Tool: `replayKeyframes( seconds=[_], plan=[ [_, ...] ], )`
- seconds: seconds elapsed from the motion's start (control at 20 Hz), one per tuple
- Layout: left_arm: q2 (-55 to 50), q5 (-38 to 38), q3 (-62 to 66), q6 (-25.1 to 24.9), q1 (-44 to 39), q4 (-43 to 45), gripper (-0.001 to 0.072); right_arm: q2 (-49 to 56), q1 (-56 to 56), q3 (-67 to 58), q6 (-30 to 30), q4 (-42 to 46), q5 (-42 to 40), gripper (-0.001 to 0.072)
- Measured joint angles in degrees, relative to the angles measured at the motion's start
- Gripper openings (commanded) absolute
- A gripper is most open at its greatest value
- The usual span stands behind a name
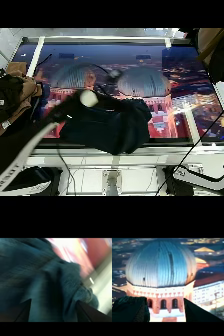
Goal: Fold the clothes and pants, and hang the long-sleeved shirts on hangers.
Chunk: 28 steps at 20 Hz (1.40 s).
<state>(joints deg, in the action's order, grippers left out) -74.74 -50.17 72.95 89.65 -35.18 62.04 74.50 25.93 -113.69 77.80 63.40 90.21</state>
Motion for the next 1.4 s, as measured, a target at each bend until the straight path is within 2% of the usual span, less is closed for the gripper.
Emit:
replayKeyframes(
  seconds=[0.25,0.4,0.5,0.7,0.95,1.4],
  plan=[
    [4.6,-12.9,0.0,0.3,21.7,6.9,0.0613,6.8,-6.7,0.2,0.0,-3.3,1.3,0.0524],
    [4.0,-18.2,0.0,-1.2,27.6,8.0,0.0617,11.9,-14.0,0.2,0.0,-3.9,1.3,0.0524],
    [2.6,-19.4,0.0,-1.8,29.4,8.6,0.0663,15.4,-19.1,0.1,0.0,-3.3,1.2,0.0524],
    [-3.4,-20.5,0.0,-2.4,30.8,9.5,0.0663,22.3,-28.3,0.2,-0.7,2.3,2.0,0.0524],
    [-11.5,-20.2,0.0,-2.6,31.5,9.7,0.0663,28.1,-31.8,0.2,-1.8,7.2,3.7,0.0524],
    [-17.2,-16.0,0.0,-2.6,31.8,8.1,0.0660,30.9,-26.3,11.7,-4.3,-2.9,4.0,0.0524]
  ],
)
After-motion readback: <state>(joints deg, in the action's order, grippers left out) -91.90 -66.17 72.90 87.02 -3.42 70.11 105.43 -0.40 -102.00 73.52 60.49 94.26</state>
